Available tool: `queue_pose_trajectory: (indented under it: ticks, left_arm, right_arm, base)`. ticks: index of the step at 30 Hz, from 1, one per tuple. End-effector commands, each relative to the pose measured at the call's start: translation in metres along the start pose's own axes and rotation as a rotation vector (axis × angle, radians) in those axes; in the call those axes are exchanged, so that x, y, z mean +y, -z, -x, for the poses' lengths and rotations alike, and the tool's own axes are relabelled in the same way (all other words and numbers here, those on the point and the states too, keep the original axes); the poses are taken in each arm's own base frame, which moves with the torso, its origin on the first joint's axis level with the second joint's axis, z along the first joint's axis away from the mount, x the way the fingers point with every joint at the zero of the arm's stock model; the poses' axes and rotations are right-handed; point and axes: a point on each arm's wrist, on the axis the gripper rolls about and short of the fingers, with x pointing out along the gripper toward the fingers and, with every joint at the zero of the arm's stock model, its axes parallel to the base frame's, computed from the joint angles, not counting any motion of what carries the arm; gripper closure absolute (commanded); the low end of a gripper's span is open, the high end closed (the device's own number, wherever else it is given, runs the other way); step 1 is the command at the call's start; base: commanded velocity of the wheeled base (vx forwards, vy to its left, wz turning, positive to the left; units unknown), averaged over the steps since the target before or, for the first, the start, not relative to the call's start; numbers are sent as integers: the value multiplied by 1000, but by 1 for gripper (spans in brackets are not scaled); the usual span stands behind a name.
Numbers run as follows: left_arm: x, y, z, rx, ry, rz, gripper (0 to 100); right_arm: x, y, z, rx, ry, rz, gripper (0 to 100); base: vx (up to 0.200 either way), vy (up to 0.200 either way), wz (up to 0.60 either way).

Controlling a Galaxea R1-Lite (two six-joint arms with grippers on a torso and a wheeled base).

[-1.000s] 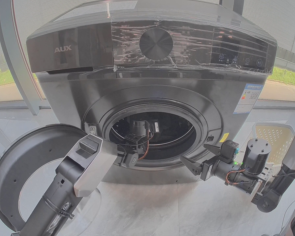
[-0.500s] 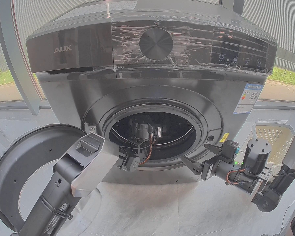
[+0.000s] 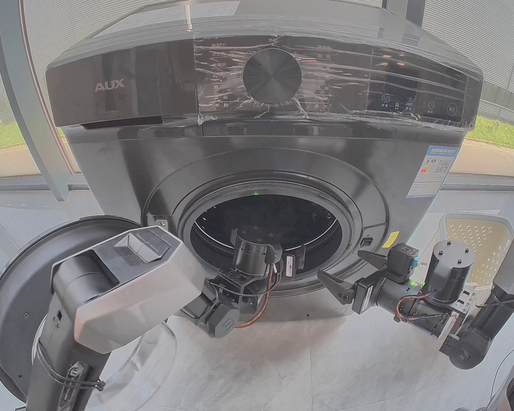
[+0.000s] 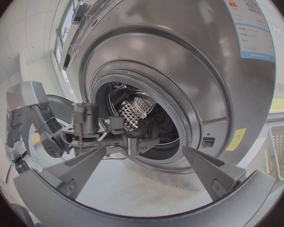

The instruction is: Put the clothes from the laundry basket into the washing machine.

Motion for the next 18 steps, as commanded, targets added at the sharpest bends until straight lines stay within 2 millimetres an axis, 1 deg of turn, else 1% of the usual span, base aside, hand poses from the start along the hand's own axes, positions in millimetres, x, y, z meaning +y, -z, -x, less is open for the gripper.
queue_pose_trajectory:
  ticks: [1, 3, 4, 5, 6, 7, 8, 9, 11, 12, 13, 14, 16, 17, 18]
  left_arm:
    - [-26, -31, 61, -24, 94, -1, 0]
    - [-30, -34, 74, -22, 112, -4, 0]
    - [-32, -37, 84, -26, 125, -4, 0]
    - [-33, -39, 90, -30, 133, -3, 0]
    - [-35, -40, 102, -30, 150, -6, 0]
    - [-35, -40, 102, -30, 150, -6, 0]
    - [-37, -43, 116, -40, 172, -2, 0]
    - [-40, -48, 125, -58, 190, 8, 0]
    - [-39, -54, 139, -73, 206, 25, 0]
    - [-36, -57, 149, -73, 210, 29, 0]
    - [-35, -57, 150, -73, 208, 31, 0]
    - [-28, -58, 163, -66, 207, 31, 0]
    - [-18, -61, 179, -63, 200, 32, 0]
    - [-14, -66, 187, -79, 198, 41, 0]
    - [-12, -68, 190, -86, 191, 45, 0]
  right_arm:
    - [0, 0, 1, 0, 1, -2, 0]
    - [-1, 0, 2, 1, 3, -3, 0]
    - [-1, -1, 2, -1, 2, -3, 0]
    - [-1, -1, 2, -1, 4, -1, 0]
    - [-1, -1, 2, -2, 5, -1, 0]
    - [-1, -1, 2, -2, 5, -1, 0]
    - [-2, -2, 3, -7, 8, -2, 0]
    - [-2, -4, 4, -15, 7, 0, 0]
    - [-2, -7, 7, -23, 7, 1, 0]
    - [-1, -9, 8, -29, 5, 1, 0]
    - [-2, -9, 9, -29, 6, 1, 0]
    - [-1, -13, 12, -46, 5, 1, 0]
    - [-2, -18, 15, -67, 12, 1, 0]
    - [-3, -22, 18, -81, 16, 0, 0]
    - [-3, -24, 19, -88, 20, 0, 0]
  base:
    - [0, 0, 0]
    - [0, 0, 0]
    - [0, 0, 0]
    - [0, 0, 0]
    - [0, 0, 0]
    - [0, 0, 0]
    - [0, 0, 0]
    - [0, 0, 0]
    - [0, 0, 0]
    - [0, 0, 0]
    - [0, 0, 0]
    - [0, 0, 0]
    - [0, 0, 0]
    - [0, 0, 0]
    - [0, 0, 0]
